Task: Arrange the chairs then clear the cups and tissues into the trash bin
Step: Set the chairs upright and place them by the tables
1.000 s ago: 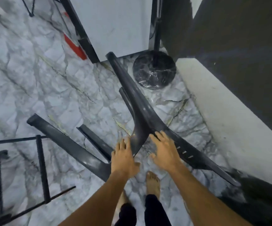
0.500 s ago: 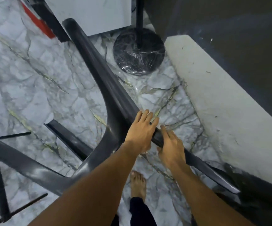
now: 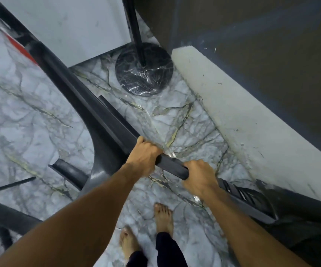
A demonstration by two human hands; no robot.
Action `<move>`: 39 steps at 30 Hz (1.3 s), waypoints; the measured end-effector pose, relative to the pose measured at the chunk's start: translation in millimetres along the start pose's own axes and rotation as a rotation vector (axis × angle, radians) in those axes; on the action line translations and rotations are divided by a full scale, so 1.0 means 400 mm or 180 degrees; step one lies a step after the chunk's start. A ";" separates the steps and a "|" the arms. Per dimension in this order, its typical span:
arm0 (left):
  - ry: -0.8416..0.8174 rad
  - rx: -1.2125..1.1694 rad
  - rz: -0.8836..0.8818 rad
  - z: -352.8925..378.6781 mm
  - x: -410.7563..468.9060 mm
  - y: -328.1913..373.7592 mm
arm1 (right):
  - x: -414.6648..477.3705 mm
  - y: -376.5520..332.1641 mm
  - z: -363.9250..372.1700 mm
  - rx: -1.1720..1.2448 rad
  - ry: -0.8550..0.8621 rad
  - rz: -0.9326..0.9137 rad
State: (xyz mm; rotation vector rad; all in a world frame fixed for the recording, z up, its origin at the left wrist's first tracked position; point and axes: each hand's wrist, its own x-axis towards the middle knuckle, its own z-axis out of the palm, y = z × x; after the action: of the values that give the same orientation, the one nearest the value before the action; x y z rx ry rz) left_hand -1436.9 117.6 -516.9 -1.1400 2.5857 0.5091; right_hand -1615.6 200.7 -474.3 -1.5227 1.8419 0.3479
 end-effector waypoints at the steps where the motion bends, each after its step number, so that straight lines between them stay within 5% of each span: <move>1: -0.0005 -0.0031 -0.0040 -0.031 -0.013 -0.018 | -0.032 -0.008 -0.034 0.0040 -0.0041 -0.0044; 6: -0.0006 -0.0352 -0.0262 -0.200 -0.107 -0.109 | -0.226 -0.053 -0.184 -0.0594 -0.0284 -0.0112; 10: 0.1075 -0.1014 -0.0507 -0.305 -0.279 -0.076 | -0.318 -0.216 -0.308 -0.0421 -0.0256 -0.0467; 18: 0.2175 -0.3984 -0.1664 -0.502 -0.765 0.193 | -0.458 -0.654 -0.493 0.0121 -0.0126 -0.0960; 21: 0.2106 -0.4894 -0.1319 -0.616 -0.891 0.270 | -0.496 -0.804 -0.541 0.0383 -0.0006 -0.1015; 23: 0.2121 -0.4926 -0.1146 -0.674 -0.922 0.288 | -0.533 -0.885 -0.573 0.0788 -0.0104 -0.1045; 29: 0.3264 -0.4021 -0.2318 -0.792 -0.953 0.208 | -0.635 -0.952 -0.621 0.2256 -0.0549 -0.1081; 31: 0.3509 -0.4125 -0.2515 -0.814 -0.958 0.195 | -0.672 -0.932 -0.631 0.2445 -0.0737 -0.1545; 33: 0.3580 -0.4164 -0.2678 -0.830 -0.959 0.186 | -0.708 -0.898 -0.644 0.1975 -0.0857 -0.2348; 35: 0.3623 -0.4062 -0.2768 -0.847 -0.962 0.175 | -0.736 -0.862 -0.656 0.0521 -0.0611 -0.3004; 37: 0.3508 -0.3968 -0.2817 -0.861 -0.967 0.155 | -0.738 -0.846 -0.654 -0.1375 0.0026 -0.3129; 39: 0.3038 -0.3644 -0.2854 -0.842 -0.987 0.152 | -0.742 -0.839 -0.645 -0.2266 0.0637 -0.3138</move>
State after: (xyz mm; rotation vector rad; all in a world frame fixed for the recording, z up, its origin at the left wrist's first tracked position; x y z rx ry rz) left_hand -1258.8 273.2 -51.1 -3.2836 1.7097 1.5131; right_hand -1375.6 173.8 -17.4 -2.8026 0.8860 0.3819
